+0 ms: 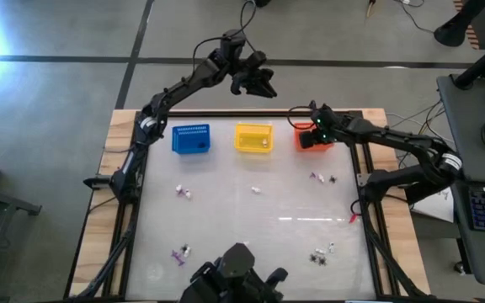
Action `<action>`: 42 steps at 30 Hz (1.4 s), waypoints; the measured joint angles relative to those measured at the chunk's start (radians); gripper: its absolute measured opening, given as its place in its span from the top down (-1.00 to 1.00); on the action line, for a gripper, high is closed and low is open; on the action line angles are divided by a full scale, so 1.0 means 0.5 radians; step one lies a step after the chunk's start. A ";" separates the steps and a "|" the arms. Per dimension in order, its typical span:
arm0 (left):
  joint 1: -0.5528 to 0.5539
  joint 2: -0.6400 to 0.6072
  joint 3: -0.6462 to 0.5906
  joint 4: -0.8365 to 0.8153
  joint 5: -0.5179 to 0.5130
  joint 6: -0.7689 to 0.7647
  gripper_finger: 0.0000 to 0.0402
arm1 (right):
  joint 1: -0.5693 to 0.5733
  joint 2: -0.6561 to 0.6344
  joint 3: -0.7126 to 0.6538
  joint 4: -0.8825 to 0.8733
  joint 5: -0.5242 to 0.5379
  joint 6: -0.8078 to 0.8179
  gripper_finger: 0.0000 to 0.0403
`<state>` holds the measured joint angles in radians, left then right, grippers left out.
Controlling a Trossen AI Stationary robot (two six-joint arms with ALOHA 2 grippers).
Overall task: Sort Halloween decoration
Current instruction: Put the black spider toy into the blue bin, then put the white skeleton toy into the yellow bin
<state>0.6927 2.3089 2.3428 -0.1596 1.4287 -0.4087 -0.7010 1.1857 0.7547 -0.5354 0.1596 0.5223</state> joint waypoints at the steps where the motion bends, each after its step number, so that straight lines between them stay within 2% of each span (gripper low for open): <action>1: 0.012 0.000 0.000 -0.007 -0.013 0.019 0.57 | -0.009 0.002 0.000 0.000 0.001 -0.017 0.95; 8: 0.072 -0.001 0.000 -0.079 -0.033 0.116 0.57 | -0.042 0.015 0.000 -0.013 -0.002 -0.146 0.91; 18: 0.077 -0.001 0.000 -0.080 -0.008 0.152 0.57 | -0.050 0.013 0.000 -0.013 -0.005 -0.222 0.65; 21: 0.079 -0.002 0.000 -0.080 0.053 0.065 0.57 | -0.053 0.013 0.000 -0.013 -0.005 -0.235 0.55; 25: 0.076 -0.005 0.000 -0.081 0.271 -0.040 0.57 | -0.053 -0.012 0.009 -0.020 -0.064 -0.234 0.44; 30: 0.038 -0.075 0.000 -0.075 0.281 0.141 0.57 | -0.052 -0.068 0.097 -0.013 -0.216 -0.278 0.37; 34: 0.048 -0.128 0.005 -0.067 0.199 0.171 0.57 | -0.053 -0.086 0.216 -0.013 -0.216 -0.356 0.35; 42: 0.064 -0.136 0.004 -0.176 0.179 0.170 0.57 | -0.053 -0.079 0.408 -0.012 -0.215 -0.507 0.34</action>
<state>0.7246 2.2410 2.3447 -0.2475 1.5181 -0.3235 -0.7273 1.1461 0.9587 -0.5415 0.0521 0.2687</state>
